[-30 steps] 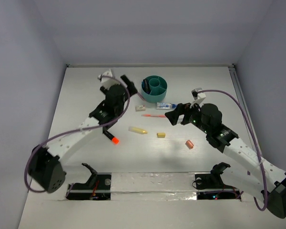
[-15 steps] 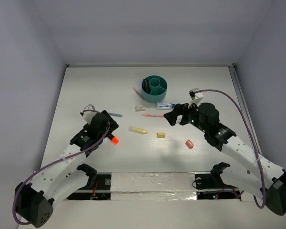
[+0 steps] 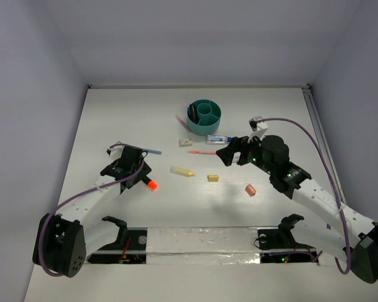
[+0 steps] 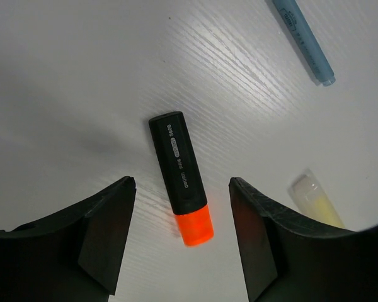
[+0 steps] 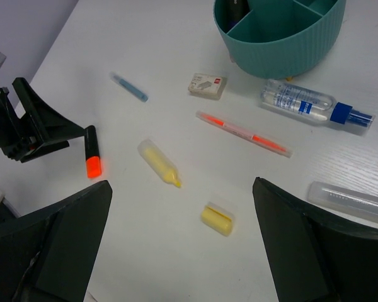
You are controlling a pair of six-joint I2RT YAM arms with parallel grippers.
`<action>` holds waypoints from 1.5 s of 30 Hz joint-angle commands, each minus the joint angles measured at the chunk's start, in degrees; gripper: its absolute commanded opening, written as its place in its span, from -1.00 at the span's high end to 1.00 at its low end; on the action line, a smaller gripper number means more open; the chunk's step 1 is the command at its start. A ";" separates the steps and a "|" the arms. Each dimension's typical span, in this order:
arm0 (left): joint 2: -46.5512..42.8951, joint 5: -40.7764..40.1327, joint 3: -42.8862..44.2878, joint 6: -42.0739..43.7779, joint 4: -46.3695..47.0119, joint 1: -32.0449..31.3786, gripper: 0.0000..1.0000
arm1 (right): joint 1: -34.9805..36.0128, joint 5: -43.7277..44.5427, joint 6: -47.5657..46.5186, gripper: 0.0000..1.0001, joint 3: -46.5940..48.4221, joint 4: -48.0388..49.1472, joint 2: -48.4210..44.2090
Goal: Sort the stationery into containers
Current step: Pick up the pen from the center of the board.
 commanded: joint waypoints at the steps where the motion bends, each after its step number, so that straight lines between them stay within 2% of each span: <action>1: 0.81 -2.44 0.07 0.64 1.29 0.24 -0.14 | 0.28 -0.52 0.15 -1.00 1.49 2.34 0.34; 8: 5.12 -4.13 0.42 1.25 3.39 0.85 0.03 | 0.28 -0.96 0.07 -1.00 1.93 2.08 1.40; 28: 14.17 -7.12 0.95 3.10 8.58 0.85 0.23 | 0.28 -1.67 0.07 -1.00 2.02 2.08 1.93; 29: 14.35 -6.95 0.95 3.10 8.67 0.85 0.36 | 0.28 -1.58 0.07 -1.00 2.02 1.99 1.93; 33: 14.27 -7.38 0.60 3.27 8.58 0.85 0.49 | 0.28 -1.58 0.07 -1.00 2.02 2.08 2.01; 37: 13.83 -7.30 0.16 3.80 9.46 0.85 0.76 | 0.28 -1.49 0.07 -1.00 2.02 2.08 2.01; 38: 13.74 -7.12 0.07 4.06 9.72 0.85 0.83 | 0.28 -1.49 0.07 -1.00 2.02 2.08 2.10; 39: 13.74 -7.03 0.15 4.50 9.90 0.85 1.00 | 0.28 -1.40 -0.02 -1.00 2.02 2.08 1.93; 42: 12.34 -7.03 0.85 5.91 9.29 0.85 1.00 | 0.28 -1.05 -0.02 -1.00 1.93 2.08 1.92; 45: 5.42 -8.08 3.31 6.97 6.74 0.85 1.00 | 0.28 -0.96 -0.02 -1.00 1.93 2.17 1.93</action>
